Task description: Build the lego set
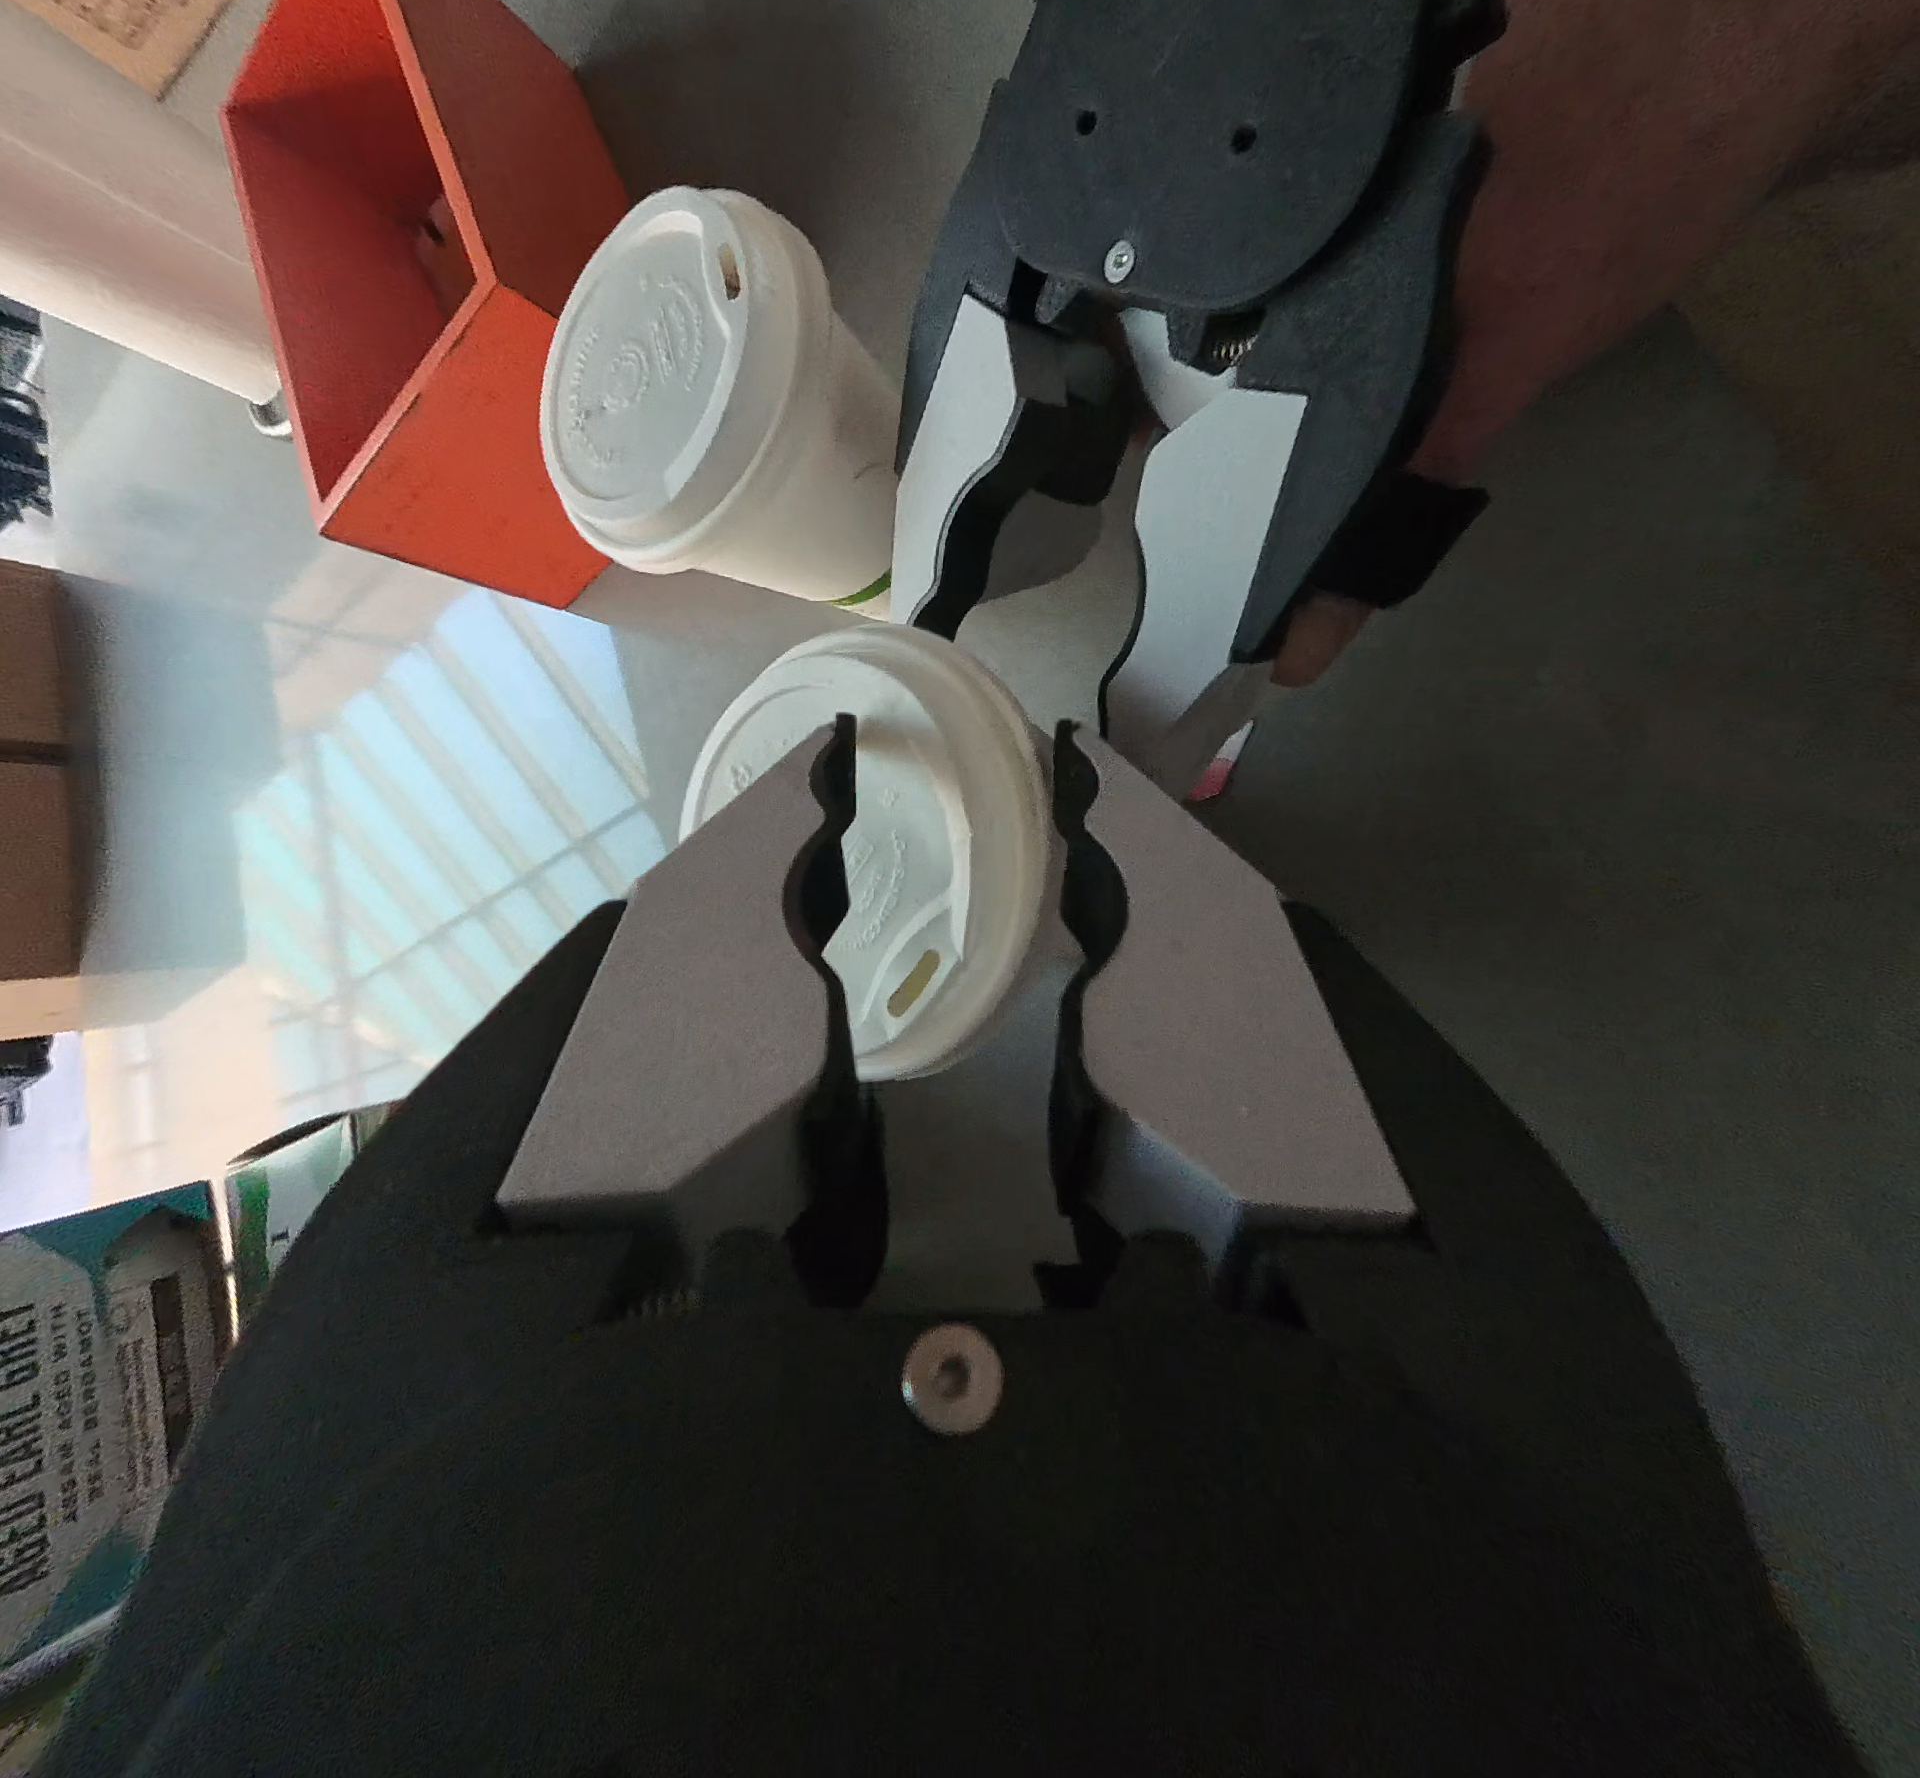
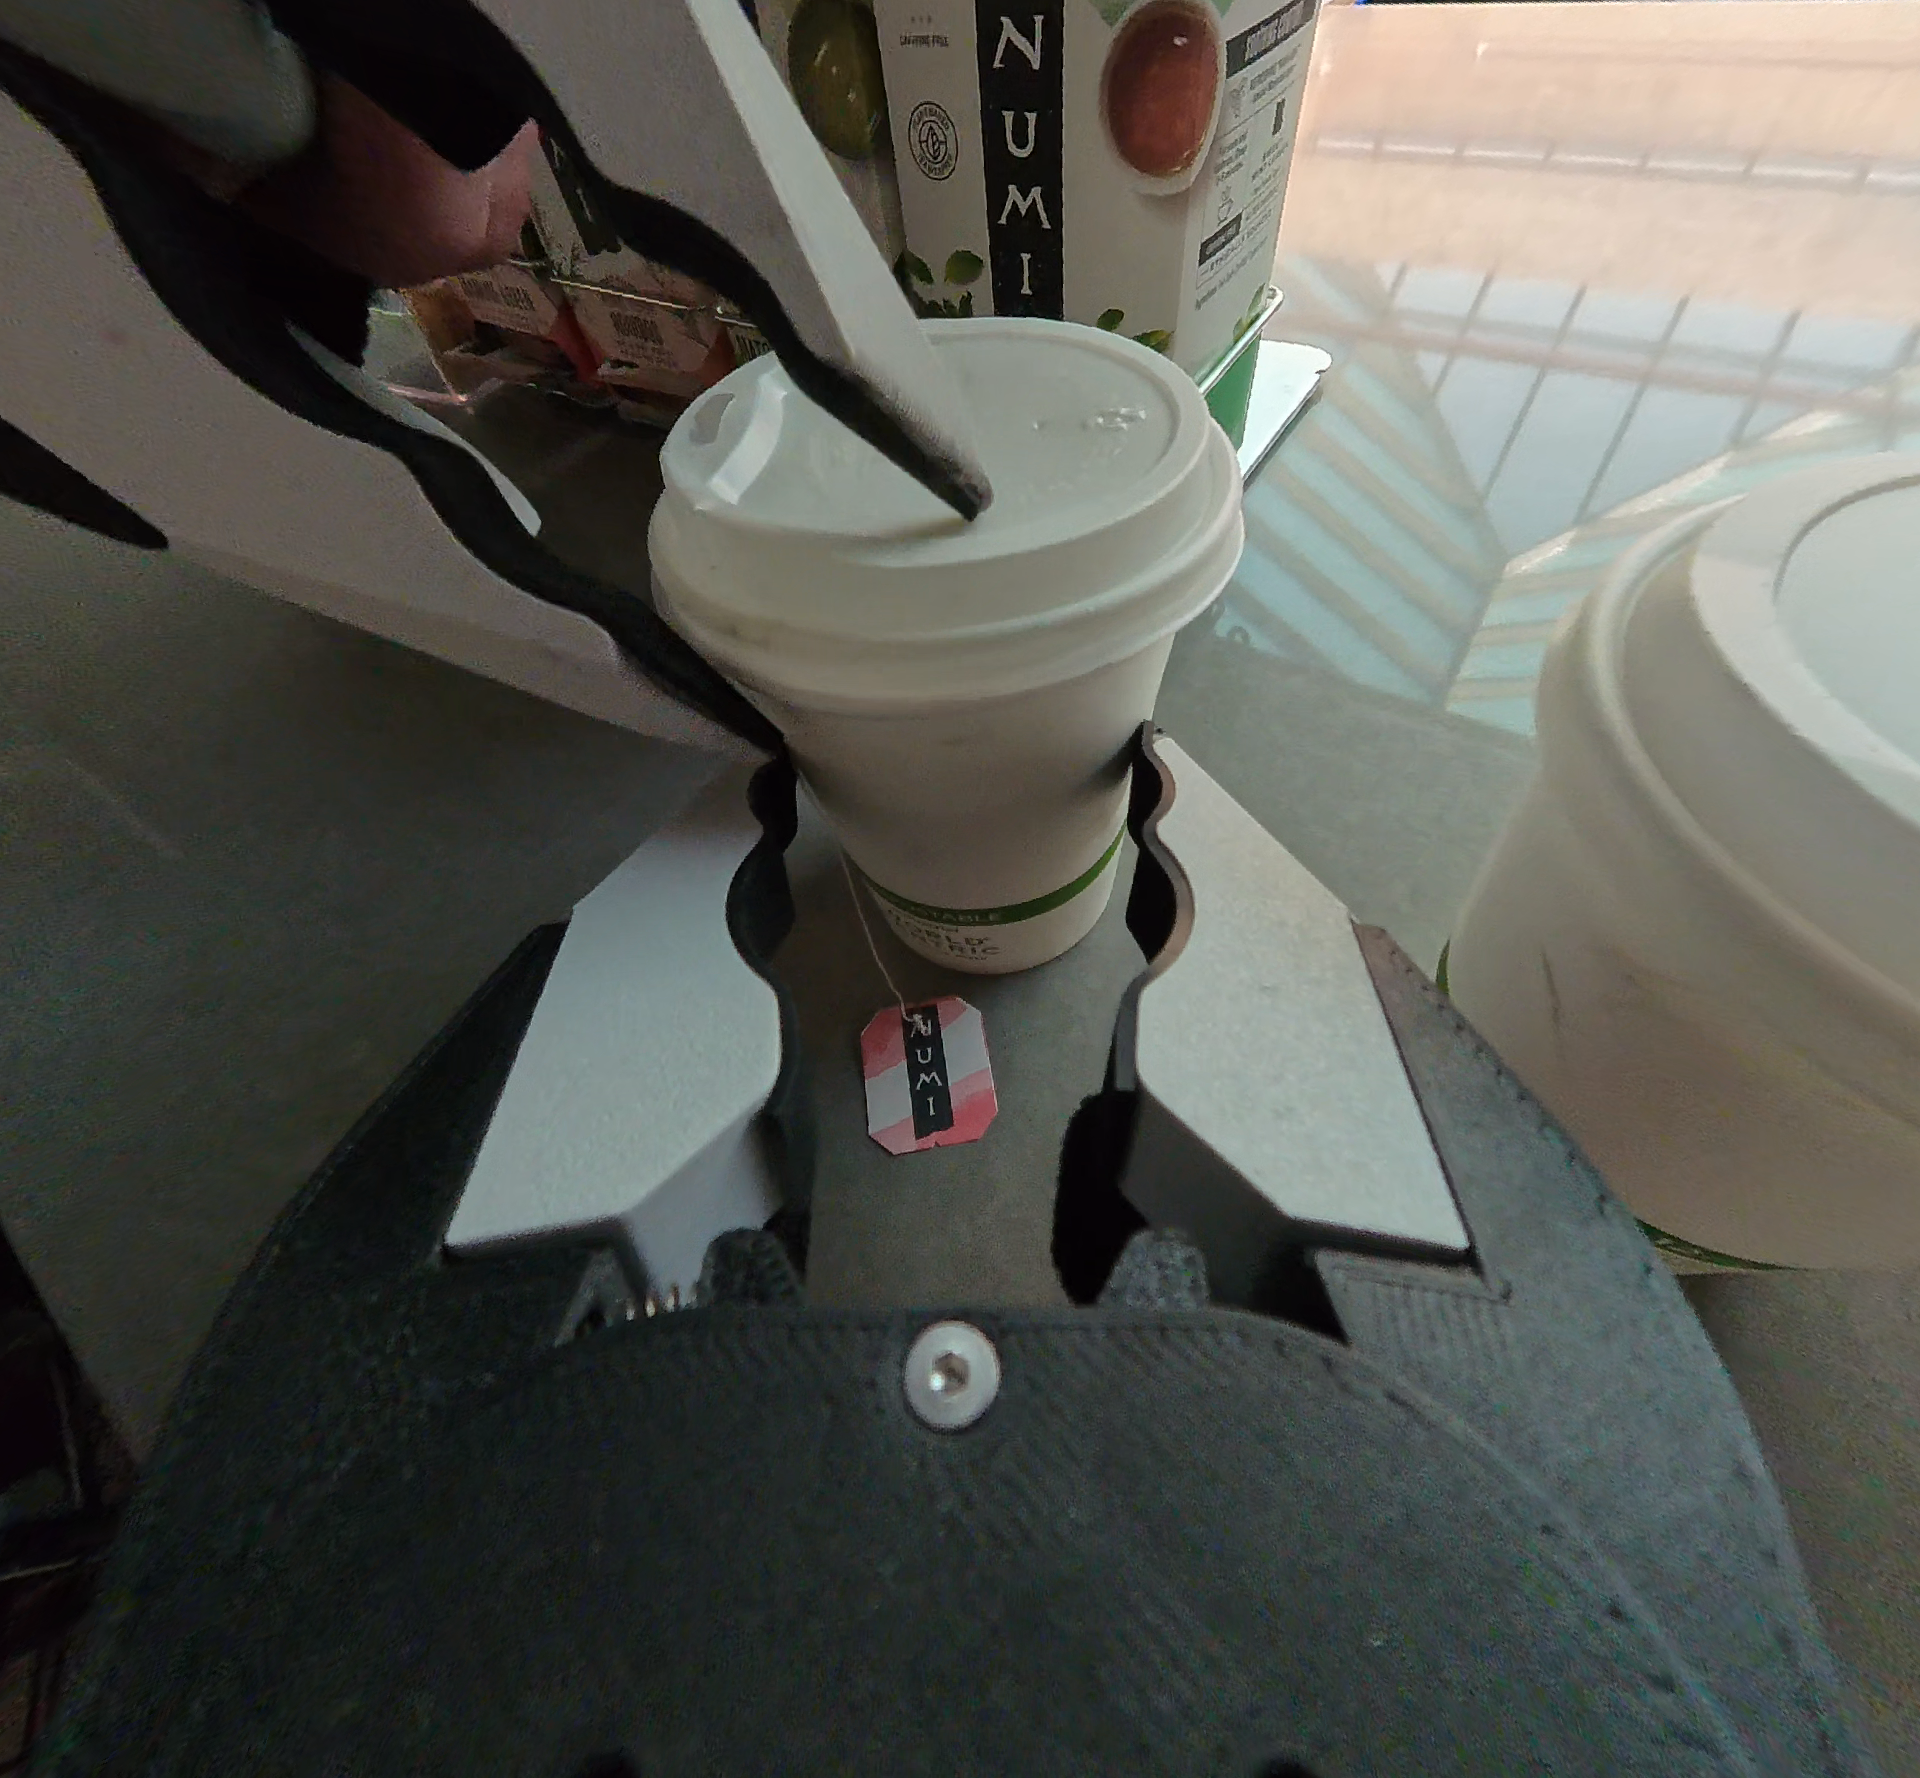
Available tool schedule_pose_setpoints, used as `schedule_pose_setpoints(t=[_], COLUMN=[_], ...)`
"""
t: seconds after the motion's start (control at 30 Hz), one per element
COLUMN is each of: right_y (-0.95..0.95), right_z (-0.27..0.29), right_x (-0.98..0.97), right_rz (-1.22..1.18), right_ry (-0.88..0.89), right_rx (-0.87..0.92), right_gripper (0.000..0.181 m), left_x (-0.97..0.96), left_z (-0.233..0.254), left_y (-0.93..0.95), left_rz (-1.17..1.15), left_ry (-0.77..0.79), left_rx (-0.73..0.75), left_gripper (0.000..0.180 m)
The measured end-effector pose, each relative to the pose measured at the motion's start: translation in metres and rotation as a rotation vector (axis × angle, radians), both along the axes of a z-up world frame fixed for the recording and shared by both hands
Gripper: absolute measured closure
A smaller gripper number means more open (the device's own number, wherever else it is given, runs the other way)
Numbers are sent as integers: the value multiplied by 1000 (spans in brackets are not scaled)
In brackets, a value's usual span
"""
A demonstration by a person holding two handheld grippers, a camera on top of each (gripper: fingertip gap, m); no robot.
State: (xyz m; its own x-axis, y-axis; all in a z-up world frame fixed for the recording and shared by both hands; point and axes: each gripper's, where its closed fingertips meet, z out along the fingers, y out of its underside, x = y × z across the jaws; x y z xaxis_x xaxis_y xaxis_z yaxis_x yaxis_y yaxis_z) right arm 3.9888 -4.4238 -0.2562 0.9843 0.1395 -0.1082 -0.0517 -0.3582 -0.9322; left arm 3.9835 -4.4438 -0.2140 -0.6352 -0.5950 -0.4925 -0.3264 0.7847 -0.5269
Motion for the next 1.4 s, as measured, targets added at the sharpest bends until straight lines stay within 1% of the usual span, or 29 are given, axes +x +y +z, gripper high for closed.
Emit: schedule_pose_setpoints(t=[0.1,0.2,0.27,0.47,0.53,0.6,0.7,0.83,1.17,1.4], right_y=[0,0,1,1,1,1,1,1,1,1], right_z=[0,0,0,0,0,0,0,0,0,0], right_x=[0,0,1,0,1,1,1,1,1,1], right_rz=[0,-1,-1,0,0,-1,-1,-2,-5,-14], right_ry=[1,0,2,1,4,4,9,8,-9,-6], right_rx=[0,0,-1,-1,-2,-2,-2,-3,-16,-11], right_gripper=[119,119,119,120,120,120,120,120,121,117], left_x=[0,0,-1,-6,-9,-9,-10,-7,-4,-3], left_z=[-2,-3,-5,-4,-2,-2,-4,-5,-9,-4], left_y=[0,0,-1,-1,-1,-1,0,1,2,3], left_rz=[-2,0,-8,-34,-40,-43,-50,-53,-46,-22], left_ry=[-46,-68,-91,-106,-100,-108,-133,-145,-220,-202], left_rx=[62,70,116,139,122,123,167,197,293,265], left_gripper=[144,143,143,146,152,151,149,153,153,152])
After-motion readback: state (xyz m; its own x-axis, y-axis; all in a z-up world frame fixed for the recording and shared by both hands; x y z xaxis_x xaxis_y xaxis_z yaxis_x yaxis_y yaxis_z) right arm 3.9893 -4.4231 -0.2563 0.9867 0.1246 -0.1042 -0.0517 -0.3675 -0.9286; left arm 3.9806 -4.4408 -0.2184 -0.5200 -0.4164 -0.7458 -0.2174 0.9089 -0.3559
